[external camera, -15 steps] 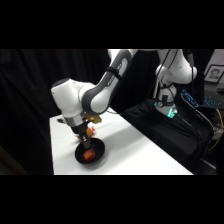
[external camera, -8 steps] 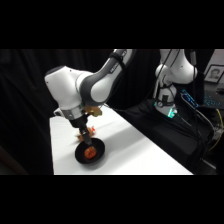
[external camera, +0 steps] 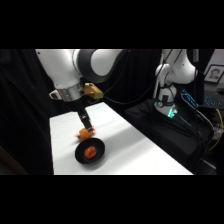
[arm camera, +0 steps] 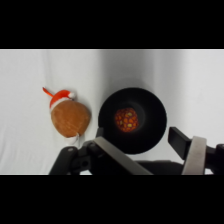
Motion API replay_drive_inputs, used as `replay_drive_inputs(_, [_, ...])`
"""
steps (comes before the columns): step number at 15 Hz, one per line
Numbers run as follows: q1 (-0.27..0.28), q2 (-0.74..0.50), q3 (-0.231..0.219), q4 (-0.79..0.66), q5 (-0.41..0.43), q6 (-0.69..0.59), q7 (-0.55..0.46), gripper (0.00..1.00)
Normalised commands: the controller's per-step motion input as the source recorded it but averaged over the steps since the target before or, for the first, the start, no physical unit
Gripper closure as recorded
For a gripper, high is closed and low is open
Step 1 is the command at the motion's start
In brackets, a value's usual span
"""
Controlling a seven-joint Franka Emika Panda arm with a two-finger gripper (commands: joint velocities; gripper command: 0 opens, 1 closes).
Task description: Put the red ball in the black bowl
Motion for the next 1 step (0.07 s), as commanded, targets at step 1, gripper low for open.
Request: replay_drive_inputs(1, [0.051, -0.17, -0.050, 0.01, -0.117, -0.22, 0.12, 0.00])
